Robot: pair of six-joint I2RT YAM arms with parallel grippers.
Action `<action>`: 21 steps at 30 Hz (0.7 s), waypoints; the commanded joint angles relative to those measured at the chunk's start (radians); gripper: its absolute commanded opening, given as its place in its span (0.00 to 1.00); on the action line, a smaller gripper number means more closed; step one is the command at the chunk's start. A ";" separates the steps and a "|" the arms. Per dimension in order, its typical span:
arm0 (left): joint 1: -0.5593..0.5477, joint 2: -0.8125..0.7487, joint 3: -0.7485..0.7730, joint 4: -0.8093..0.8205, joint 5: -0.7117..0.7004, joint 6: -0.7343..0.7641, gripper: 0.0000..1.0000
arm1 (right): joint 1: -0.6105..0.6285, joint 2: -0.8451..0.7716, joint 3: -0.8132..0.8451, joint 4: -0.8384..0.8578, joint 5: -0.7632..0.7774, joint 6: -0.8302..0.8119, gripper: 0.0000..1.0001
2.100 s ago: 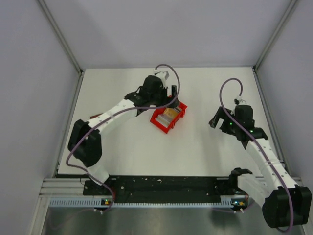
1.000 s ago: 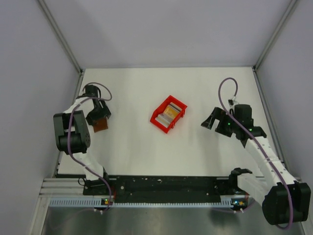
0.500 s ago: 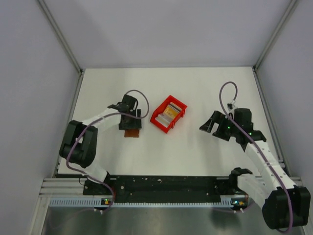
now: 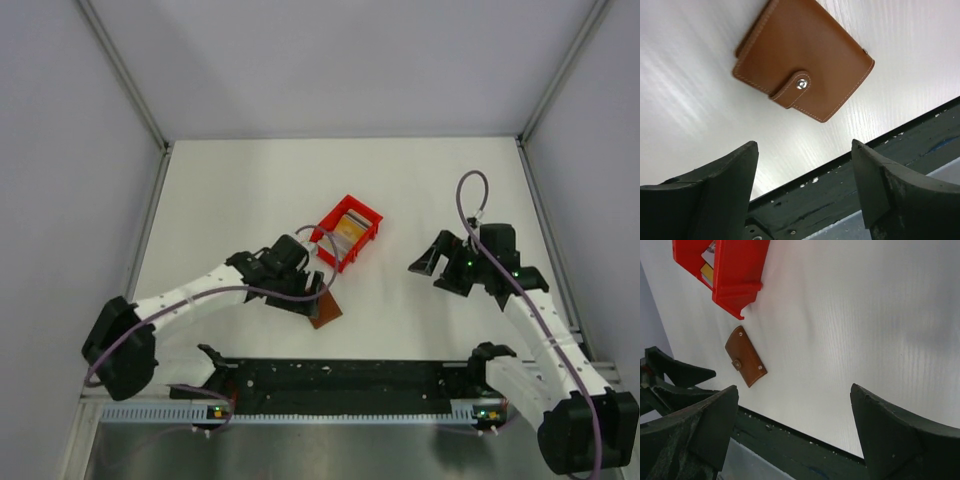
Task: Put the credit cards into the card holder
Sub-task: Move the card holder to the center of the board.
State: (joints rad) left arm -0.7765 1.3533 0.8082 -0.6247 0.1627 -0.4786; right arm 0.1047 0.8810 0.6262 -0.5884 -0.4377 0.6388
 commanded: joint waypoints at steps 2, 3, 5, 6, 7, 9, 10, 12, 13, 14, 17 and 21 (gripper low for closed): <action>0.017 -0.258 0.023 -0.040 -0.268 -0.025 0.90 | 0.134 -0.042 -0.002 0.051 0.023 0.001 0.88; 0.026 -0.281 0.010 0.006 -0.302 -0.009 0.96 | 0.174 -0.048 -0.029 0.074 0.031 0.037 0.86; 0.074 -0.264 0.009 0.071 -0.278 0.023 0.97 | 0.278 -0.045 -0.077 0.130 0.062 0.132 0.79; 0.097 -0.231 0.025 0.086 -0.256 0.035 0.97 | 0.332 -0.042 -0.097 0.166 0.092 0.183 0.79; 0.112 -0.199 0.028 0.126 -0.233 0.047 0.97 | 0.398 -0.040 -0.127 0.215 0.124 0.224 0.78; 0.155 -0.117 0.028 0.166 -0.180 0.052 0.97 | 0.511 -0.027 -0.172 0.328 0.172 0.345 0.78; 0.176 -0.076 0.029 0.190 -0.117 0.046 0.96 | 0.567 -0.011 -0.201 0.396 0.192 0.398 0.79; 0.221 -0.013 0.029 0.224 -0.027 0.028 0.95 | 0.666 0.035 -0.230 0.493 0.264 0.485 0.79; 0.236 0.010 0.001 0.271 0.027 0.021 0.95 | 0.717 0.064 -0.226 0.524 0.311 0.522 0.79; 0.249 0.032 -0.027 0.328 0.065 0.014 0.94 | 0.755 0.102 -0.220 0.574 0.358 0.542 0.79; 0.261 0.078 -0.059 0.391 0.121 -0.014 0.90 | 0.857 0.246 -0.152 0.622 0.421 0.573 0.78; 0.260 0.083 -0.090 0.445 0.139 -0.041 0.88 | 0.908 0.386 -0.097 0.709 0.406 0.607 0.75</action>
State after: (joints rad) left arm -0.5171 1.4433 0.7380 -0.3191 0.2142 -0.4858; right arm 0.9737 1.1797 0.4545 -0.0639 -0.0959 1.1553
